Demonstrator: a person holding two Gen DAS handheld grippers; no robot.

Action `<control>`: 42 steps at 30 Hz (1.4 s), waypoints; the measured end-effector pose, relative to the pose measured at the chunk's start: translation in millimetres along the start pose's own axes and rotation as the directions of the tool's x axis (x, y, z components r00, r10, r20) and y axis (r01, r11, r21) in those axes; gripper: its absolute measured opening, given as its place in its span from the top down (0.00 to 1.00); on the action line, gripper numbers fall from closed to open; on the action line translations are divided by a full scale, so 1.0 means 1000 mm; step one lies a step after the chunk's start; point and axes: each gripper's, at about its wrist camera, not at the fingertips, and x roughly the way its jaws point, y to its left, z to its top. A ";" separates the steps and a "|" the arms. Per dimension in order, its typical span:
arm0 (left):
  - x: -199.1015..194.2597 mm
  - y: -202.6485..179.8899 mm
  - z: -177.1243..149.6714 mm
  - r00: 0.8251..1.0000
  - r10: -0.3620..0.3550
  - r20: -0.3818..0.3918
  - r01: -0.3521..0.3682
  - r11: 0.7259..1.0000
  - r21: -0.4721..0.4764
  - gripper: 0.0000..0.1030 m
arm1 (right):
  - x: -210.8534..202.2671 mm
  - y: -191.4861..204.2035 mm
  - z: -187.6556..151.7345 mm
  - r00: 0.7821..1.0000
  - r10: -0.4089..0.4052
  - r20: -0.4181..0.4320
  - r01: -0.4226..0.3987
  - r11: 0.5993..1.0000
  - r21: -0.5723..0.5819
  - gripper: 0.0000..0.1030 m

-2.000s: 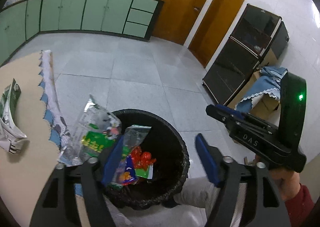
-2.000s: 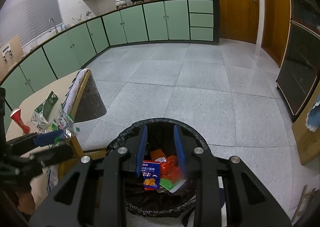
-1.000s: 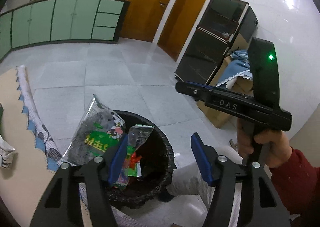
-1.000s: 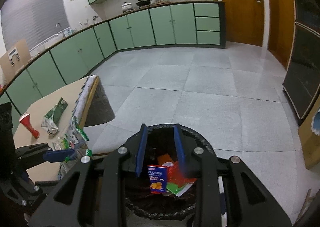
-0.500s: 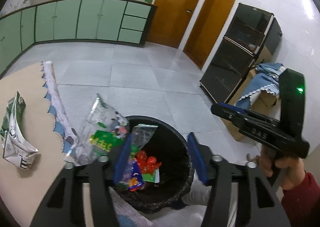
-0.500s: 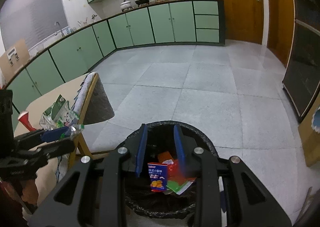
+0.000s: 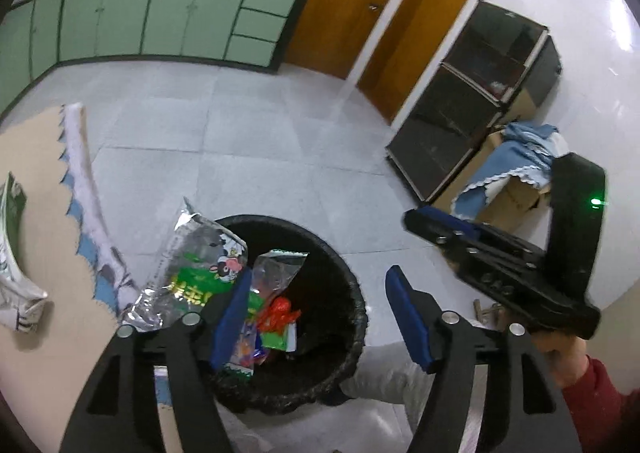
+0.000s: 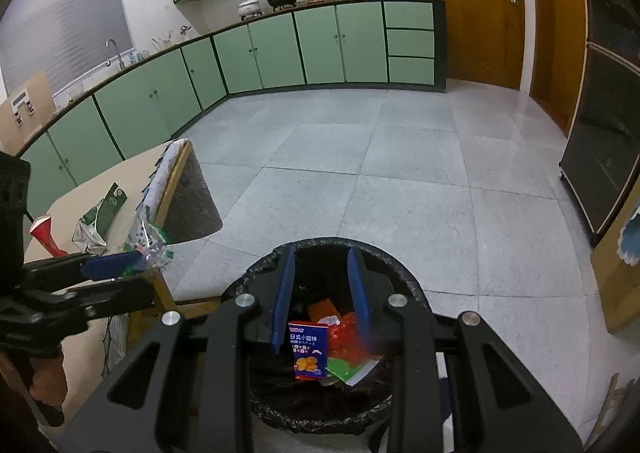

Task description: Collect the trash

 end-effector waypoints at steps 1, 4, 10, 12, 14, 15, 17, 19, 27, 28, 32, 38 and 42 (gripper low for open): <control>0.001 -0.002 0.002 1.000 0.008 0.002 -0.008 1.000 0.011 0.37 | 0.000 0.000 0.000 1.000 0.000 0.002 0.000 1.000 0.000 0.73; 0.001 -0.004 0.005 1.000 0.007 0.006 -0.007 1.000 0.021 0.45 | -0.003 0.001 0.001 1.000 -0.001 0.010 0.001 1.000 -0.002 0.73; -0.016 -0.001 0.001 0.994 0.088 0.059 -0.089 0.996 0.017 0.47 | -0.007 0.004 0.002 1.000 0.004 0.020 -0.004 1.000 -0.005 0.73; -0.025 0.003 0.001 0.989 0.126 0.079 -0.127 0.992 0.004 0.53 | -0.008 0.009 0.002 1.000 0.012 0.024 -0.012 1.000 -0.006 0.73; -0.033 0.008 0.000 0.986 0.143 0.091 -0.143 0.990 -0.007 0.55 | -0.008 0.017 0.002 0.999 0.029 0.023 -0.028 0.999 -0.015 0.73; -0.038 0.014 -0.001 0.985 0.145 0.094 -0.145 0.989 -0.015 0.55 | -0.008 0.021 0.003 0.999 0.037 0.023 -0.036 0.999 -0.019 0.73; -0.049 0.024 -0.005 0.984 0.144 0.101 -0.140 0.989 -0.041 0.55 | -0.006 0.032 0.003 0.998 0.057 0.024 -0.057 0.998 -0.028 0.73; -0.063 0.037 -0.014 0.984 0.133 0.118 -0.125 0.989 -0.078 0.53 | -0.004 0.041 0.005 0.997 0.076 0.019 -0.076 0.996 -0.039 0.73; -0.109 0.106 -0.070 0.972 0.220 0.083 -0.199 0.959 -0.201 0.52 | 0.014 0.097 0.008 0.988 0.154 -0.032 -0.157 0.981 -0.116 0.73; -0.117 0.112 -0.077 0.966 0.247 0.078 -0.227 0.952 -0.208 0.52 | 0.016 0.106 0.008 0.985 0.169 -0.037 -0.173 0.977 -0.123 0.73; -0.144 0.136 -0.101 0.964 0.251 0.091 -0.217 0.935 -0.281 0.51 | 0.025 0.145 0.010 0.974 0.218 -0.058 -0.225 0.959 -0.171 0.73; -0.174 0.149 -0.115 0.956 0.256 0.146 -0.200 0.927 -0.319 0.51 | 0.030 0.199 0.011 0.948 0.305 -0.091 -0.318 0.918 -0.237 0.73; -0.192 0.159 -0.119 0.958 0.229 0.175 -0.160 0.928 -0.336 0.49 | 0.034 0.219 0.010 0.940 0.322 -0.114 -0.341 0.904 -0.257 0.73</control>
